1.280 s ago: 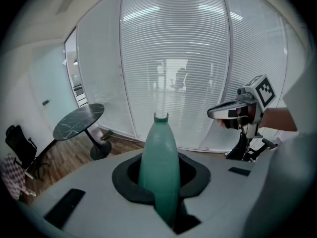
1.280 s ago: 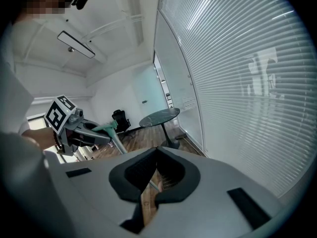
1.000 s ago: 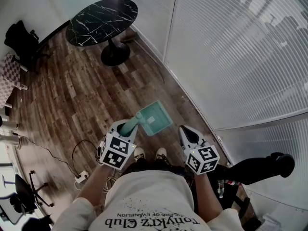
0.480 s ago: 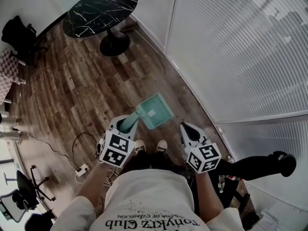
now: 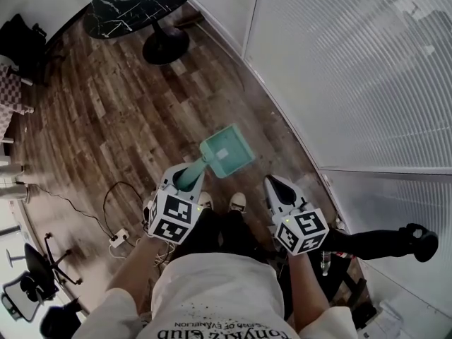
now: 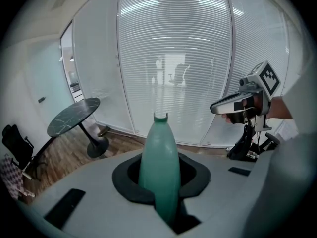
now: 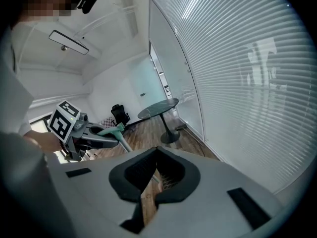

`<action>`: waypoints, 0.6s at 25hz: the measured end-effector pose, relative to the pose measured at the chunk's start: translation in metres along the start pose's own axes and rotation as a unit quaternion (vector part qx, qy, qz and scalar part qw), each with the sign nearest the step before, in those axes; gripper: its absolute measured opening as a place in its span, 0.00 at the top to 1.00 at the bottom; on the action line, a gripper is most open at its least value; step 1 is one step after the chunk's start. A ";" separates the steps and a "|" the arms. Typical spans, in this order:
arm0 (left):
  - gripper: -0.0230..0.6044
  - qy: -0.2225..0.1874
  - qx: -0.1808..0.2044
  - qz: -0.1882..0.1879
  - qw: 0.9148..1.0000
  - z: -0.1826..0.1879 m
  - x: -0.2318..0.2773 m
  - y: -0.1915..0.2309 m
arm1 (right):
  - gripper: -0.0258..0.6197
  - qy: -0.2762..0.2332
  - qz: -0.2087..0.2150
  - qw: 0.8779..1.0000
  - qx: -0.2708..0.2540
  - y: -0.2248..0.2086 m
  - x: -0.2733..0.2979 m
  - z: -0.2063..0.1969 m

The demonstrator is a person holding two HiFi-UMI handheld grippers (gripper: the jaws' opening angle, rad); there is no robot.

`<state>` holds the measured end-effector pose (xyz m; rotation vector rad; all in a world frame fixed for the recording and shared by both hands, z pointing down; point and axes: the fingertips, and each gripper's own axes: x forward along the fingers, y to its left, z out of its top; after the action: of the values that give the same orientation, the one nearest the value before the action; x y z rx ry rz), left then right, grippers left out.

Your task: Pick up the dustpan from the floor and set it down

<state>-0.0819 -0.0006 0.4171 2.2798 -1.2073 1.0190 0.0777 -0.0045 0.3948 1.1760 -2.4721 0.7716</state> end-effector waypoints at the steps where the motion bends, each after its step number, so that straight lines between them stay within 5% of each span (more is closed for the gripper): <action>1: 0.85 0.000 0.000 0.000 1.000 -0.002 0.005 0.000 | 0.92 0.002 -0.001 1.000 0.003 -0.003 0.003 -0.003; 15: 0.85 0.009 -0.003 -0.004 1.000 -0.028 0.074 0.002 | 0.92 0.031 -0.007 0.999 0.010 -0.035 0.034 -0.052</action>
<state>-0.0679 -0.0264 0.4906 2.2643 -1.1902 1.0303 0.0858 -0.0132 0.4650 1.1561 -2.4086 0.8193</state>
